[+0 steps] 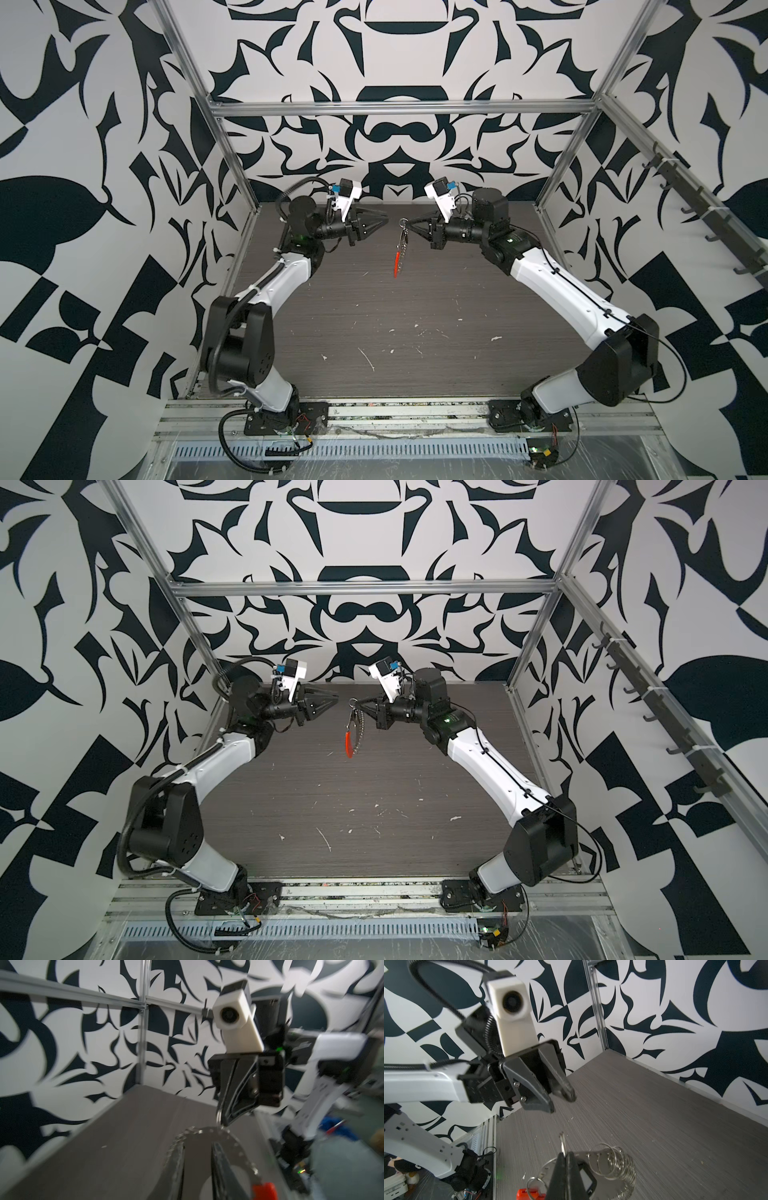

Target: Put the keys on the keyring

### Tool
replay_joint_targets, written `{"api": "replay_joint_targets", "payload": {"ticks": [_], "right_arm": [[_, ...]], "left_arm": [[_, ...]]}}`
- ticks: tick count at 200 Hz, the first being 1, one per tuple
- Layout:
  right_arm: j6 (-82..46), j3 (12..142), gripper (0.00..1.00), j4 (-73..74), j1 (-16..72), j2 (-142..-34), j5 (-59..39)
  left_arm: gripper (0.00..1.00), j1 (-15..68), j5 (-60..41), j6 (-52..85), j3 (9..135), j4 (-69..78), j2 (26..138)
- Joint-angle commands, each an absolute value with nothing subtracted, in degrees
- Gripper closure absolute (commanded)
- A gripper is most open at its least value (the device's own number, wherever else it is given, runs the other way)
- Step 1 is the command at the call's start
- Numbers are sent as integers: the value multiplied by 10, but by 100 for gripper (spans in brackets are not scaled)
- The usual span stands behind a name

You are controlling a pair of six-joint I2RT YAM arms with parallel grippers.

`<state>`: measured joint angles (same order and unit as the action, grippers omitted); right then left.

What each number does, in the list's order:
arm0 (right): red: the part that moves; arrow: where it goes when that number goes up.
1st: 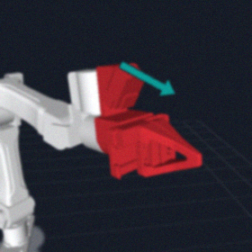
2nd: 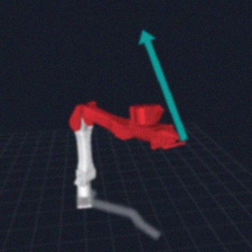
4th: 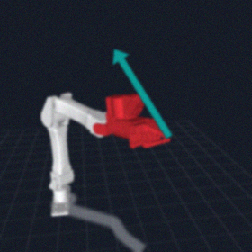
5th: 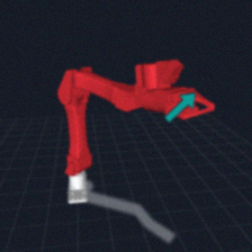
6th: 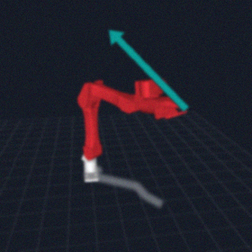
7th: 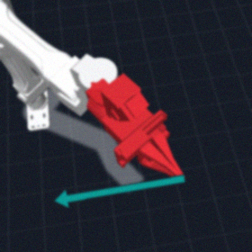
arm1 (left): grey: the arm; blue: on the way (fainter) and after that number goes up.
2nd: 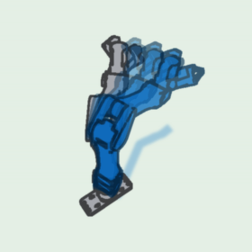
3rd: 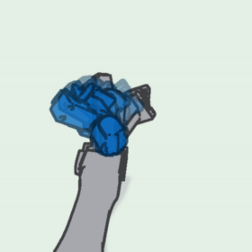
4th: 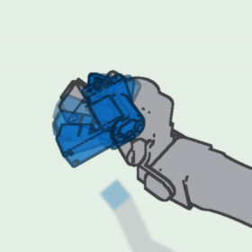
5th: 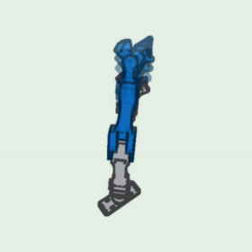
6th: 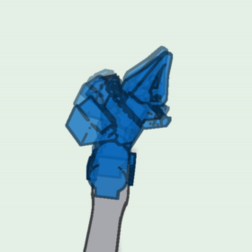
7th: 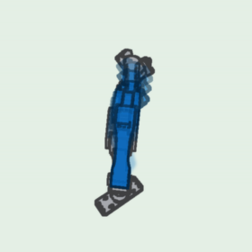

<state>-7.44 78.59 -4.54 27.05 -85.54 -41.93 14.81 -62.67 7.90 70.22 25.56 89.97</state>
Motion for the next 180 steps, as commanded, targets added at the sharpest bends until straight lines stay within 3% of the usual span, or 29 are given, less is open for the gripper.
{"api": "replay_joint_targets", "payload": {"ticks": [1, 29, 129, 180], "right_arm": [[0, 818, 100, -65, 280, -850, -407], [52, 818, 100, -75, 299, -862, -375], [88, 824, 100, -89, 337, -880, -370], [91, 839, 100, -98, 342, -886, -370]], "left_arm": [[72, 168, -584, -359, 832, -289, 882], [71, 169, -551, -452, 914, -459, 928], [67, 171, -574, -477, 931, -481, 943], [75, 171, -577, -488, 945, -514, 954]]}}
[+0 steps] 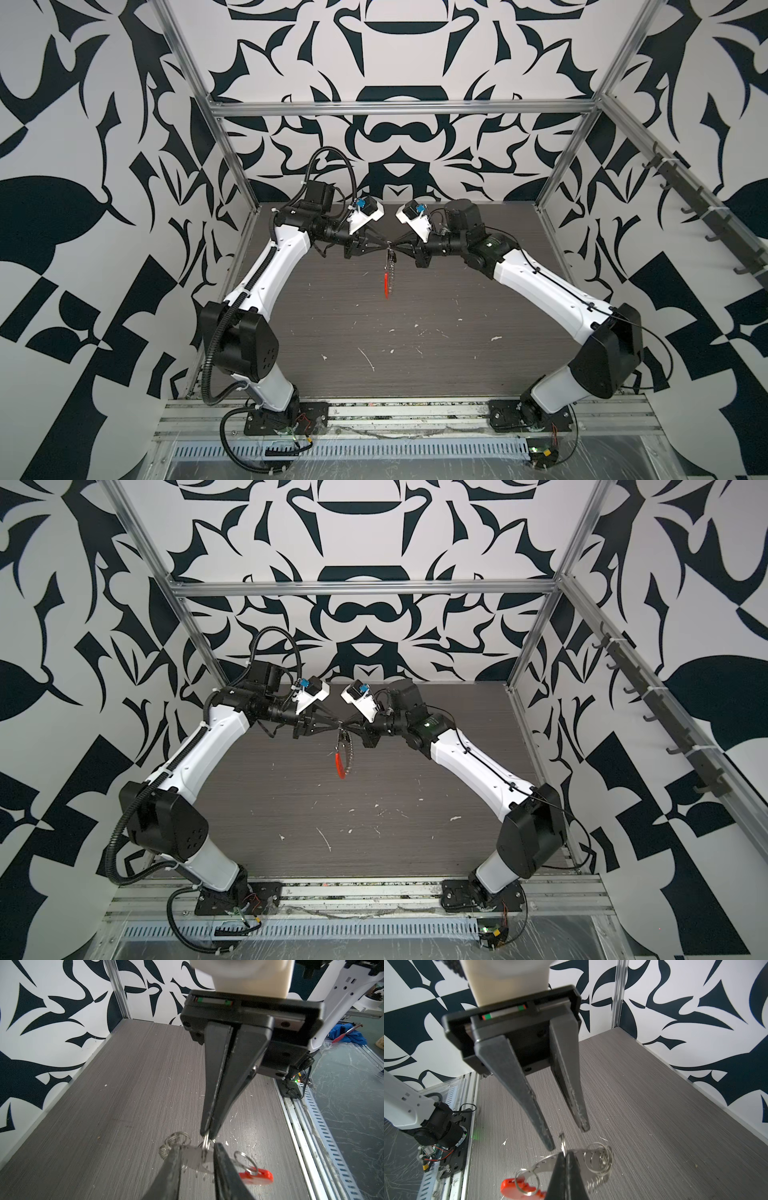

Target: Put the keys on the keyring

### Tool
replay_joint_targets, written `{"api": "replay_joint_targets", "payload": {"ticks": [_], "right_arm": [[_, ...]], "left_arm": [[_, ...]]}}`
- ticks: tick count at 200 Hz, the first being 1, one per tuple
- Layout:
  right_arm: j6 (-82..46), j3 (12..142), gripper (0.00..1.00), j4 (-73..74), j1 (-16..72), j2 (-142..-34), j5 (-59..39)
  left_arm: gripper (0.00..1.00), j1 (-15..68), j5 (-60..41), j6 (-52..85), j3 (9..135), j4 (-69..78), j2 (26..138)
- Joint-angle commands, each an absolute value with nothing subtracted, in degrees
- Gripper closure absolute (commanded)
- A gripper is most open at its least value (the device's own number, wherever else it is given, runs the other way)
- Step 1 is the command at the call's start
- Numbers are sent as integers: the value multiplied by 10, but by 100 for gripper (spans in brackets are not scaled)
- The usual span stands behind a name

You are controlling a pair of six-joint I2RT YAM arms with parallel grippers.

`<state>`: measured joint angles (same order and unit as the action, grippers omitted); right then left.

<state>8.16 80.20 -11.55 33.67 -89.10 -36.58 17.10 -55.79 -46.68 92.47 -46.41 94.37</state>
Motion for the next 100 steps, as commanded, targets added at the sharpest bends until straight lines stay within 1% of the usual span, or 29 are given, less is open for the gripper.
{"api": "replay_joint_targets", "payload": {"ticks": [1, 25, 50, 85, 100], "right_arm": [[91, 840, 100, -99, 342, -886, -370], [95, 847, 100, -108, 344, -888, -371], [98, 850, 100, -112, 346, -887, -371], [92, 849, 100, -115, 347, -882, -351], [77, 846, 100, -109, 347, -873, -320]], "left_arm": [[75, 171, -577, -488, 946, -514, 954], [85, 174, -579, -489, 953, -519, 959], [100, 176, -585, -488, 958, -522, 965], [100, 177, -619, -487, 957, -518, 965], [100, 173, -650, -440, 946, -480, 959]]}}
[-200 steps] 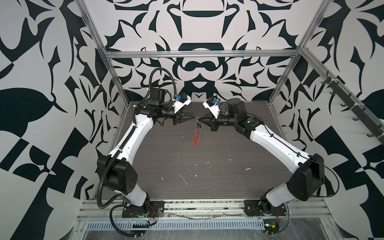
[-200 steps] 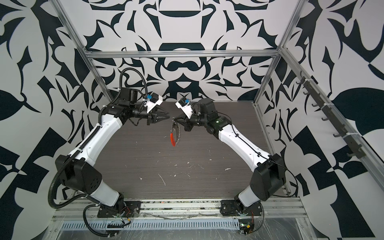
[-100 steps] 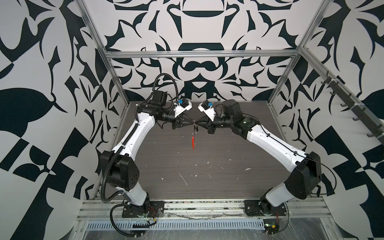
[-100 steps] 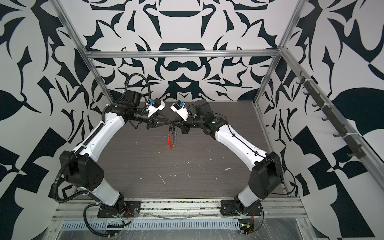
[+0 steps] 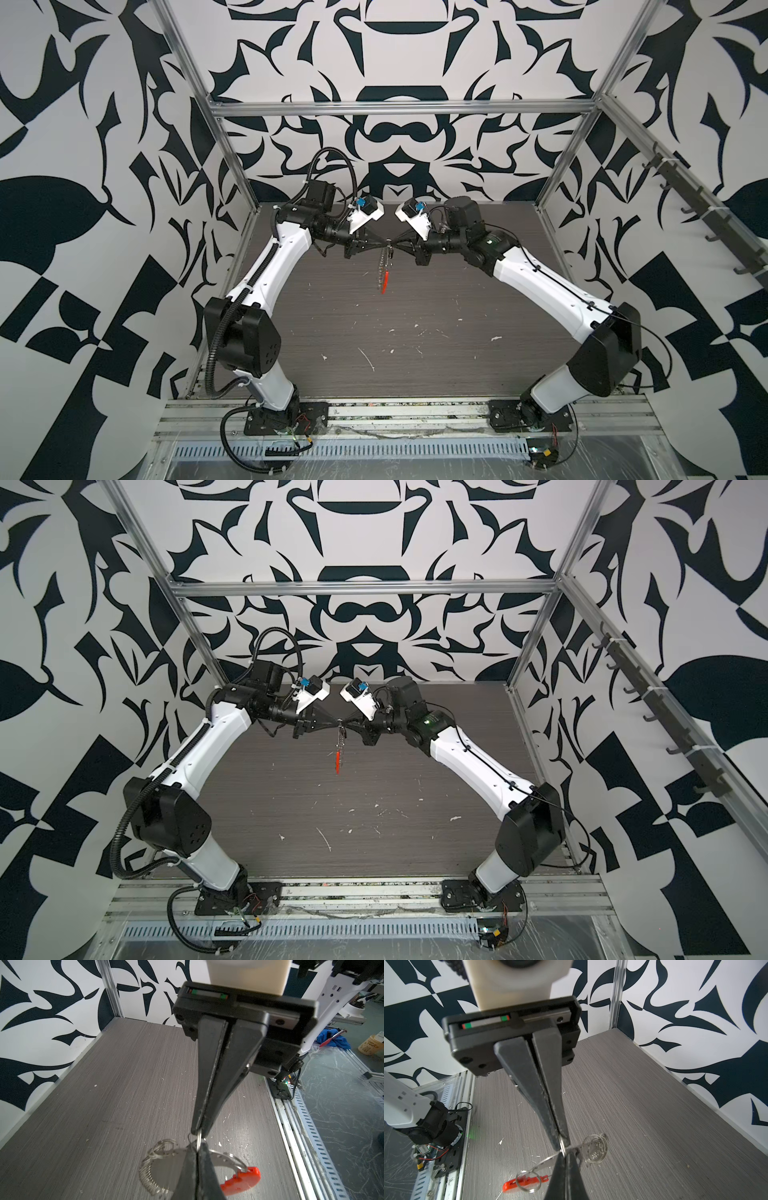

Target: Put the keys on the keyring

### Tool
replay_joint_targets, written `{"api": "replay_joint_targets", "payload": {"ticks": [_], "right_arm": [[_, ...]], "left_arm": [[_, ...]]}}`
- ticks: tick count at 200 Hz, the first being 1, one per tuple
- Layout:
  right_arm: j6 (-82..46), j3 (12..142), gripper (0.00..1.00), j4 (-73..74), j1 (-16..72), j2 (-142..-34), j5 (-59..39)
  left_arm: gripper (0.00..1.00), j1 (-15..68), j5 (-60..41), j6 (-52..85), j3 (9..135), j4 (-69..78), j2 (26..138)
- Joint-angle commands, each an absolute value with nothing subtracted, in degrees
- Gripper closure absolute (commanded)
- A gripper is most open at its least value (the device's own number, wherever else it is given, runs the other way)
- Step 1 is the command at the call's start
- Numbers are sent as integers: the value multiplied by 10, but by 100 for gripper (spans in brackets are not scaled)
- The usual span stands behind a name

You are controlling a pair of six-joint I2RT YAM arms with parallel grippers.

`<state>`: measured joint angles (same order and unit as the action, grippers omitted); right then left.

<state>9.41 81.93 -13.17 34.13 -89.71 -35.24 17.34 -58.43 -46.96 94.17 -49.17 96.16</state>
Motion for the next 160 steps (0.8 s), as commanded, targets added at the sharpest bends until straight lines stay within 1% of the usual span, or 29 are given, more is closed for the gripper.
{"api": "replay_joint_targets", "payload": {"ticks": [1, 18, 40, 51, 58, 82, 103, 130, 141, 160], "right_arm": [[76, 846, 100, -109, 346, -872, -319], [65, 828, 100, -93, 343, -851, -288], [17, 791, 84, -33, 321, -823, -315], [-20, 780, 78, 0, 299, -818, -351], [-51, 775, 77, 26, 284, -819, -378], [-143, 757, 75, 121, 248, -829, -441], [-182, 756, 75, 162, 244, -843, -469], [-230, 759, 73, 203, 243, -865, -500], [-251, 765, 72, 219, 242, -875, -512], [-277, 782, 70, 231, 240, -892, -529]], "left_arm": [[100, 172, -653, -437, 945, -476, 959], [100, 167, -679, -360, 892, -361, 935], [100, 167, -687, -189, 784, -99, 891], [100, 167, -683, -101, 742, 30, 879], [100, 166, -679, -53, 725, 96, 873], [100, 168, -665, 83, 680, 278, 868], [100, 171, -641, 198, 644, 446, 871], [100, 170, -599, 392, 619, 707, 908], [100, 170, -588, 436, 623, 760, 925], [100, 170, -573, 470, 627, 810, 940]]}}
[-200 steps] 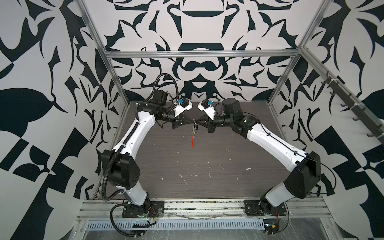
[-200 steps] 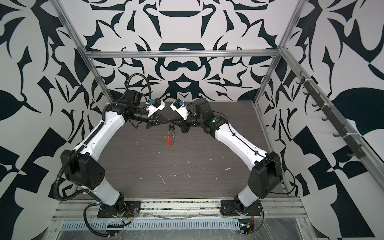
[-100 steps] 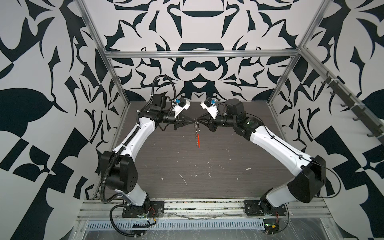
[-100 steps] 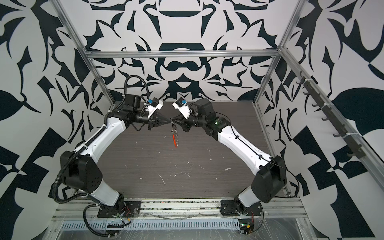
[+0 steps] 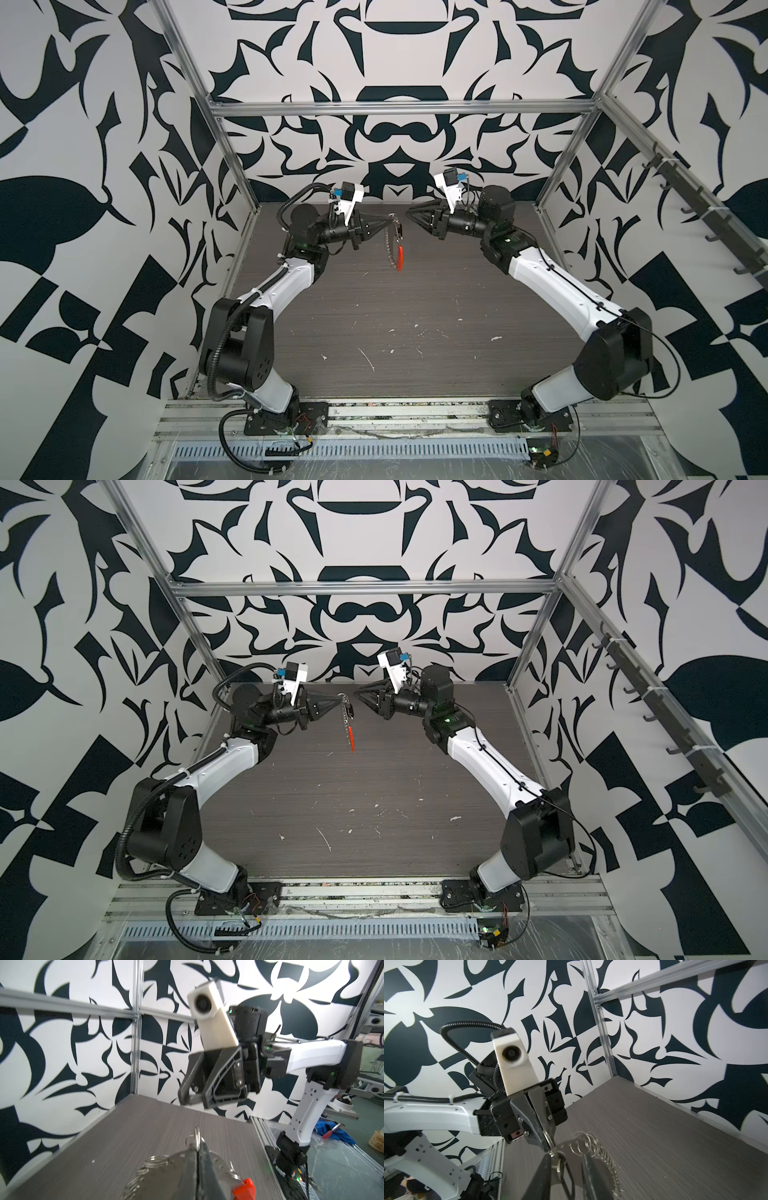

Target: Put the keys on the keyring

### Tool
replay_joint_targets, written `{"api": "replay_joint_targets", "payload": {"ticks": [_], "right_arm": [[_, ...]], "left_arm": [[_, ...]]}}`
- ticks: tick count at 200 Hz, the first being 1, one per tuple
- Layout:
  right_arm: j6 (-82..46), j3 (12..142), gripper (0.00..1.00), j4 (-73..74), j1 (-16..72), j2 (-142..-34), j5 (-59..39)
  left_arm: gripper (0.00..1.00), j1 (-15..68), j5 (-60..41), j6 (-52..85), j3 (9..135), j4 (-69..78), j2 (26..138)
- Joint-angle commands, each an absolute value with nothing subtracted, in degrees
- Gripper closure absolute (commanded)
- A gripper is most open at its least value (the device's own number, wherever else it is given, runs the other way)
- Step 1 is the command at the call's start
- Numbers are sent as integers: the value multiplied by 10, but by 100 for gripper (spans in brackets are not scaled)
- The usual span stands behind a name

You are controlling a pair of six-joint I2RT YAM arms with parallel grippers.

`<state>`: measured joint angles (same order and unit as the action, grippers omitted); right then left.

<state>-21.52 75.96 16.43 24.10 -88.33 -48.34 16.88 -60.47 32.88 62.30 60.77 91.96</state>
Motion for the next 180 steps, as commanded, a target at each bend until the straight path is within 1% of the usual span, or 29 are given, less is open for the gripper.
{"api": "replay_joint_targets", "payload": {"ticks": [1, 31, 79, 149, 166, 180], "right_arm": [[-277, 783, 70, 231, 241, -892, -530], [-299, 789, 68, 253, 241, -905, -539], [-355, 788, 67, 315, 241, -917, -557], [-383, 793, 64, 335, 241, -914, -572], [-398, 790, 64, 354, 241, -918, -575], [-405, 790, 66, 362, 240, -923, -577]], "left_arm": [[100, 170, -572, 471, 627, 813, 941], [100, 169, -566, 480, 630, 825, 944], [100, 169, -566, 483, 629, 825, 945], [100, 169, -564, 485, 638, 825, 952], [100, 170, -563, 486, 641, 825, 953], [100, 169, -562, 488, 643, 825, 955]]}}
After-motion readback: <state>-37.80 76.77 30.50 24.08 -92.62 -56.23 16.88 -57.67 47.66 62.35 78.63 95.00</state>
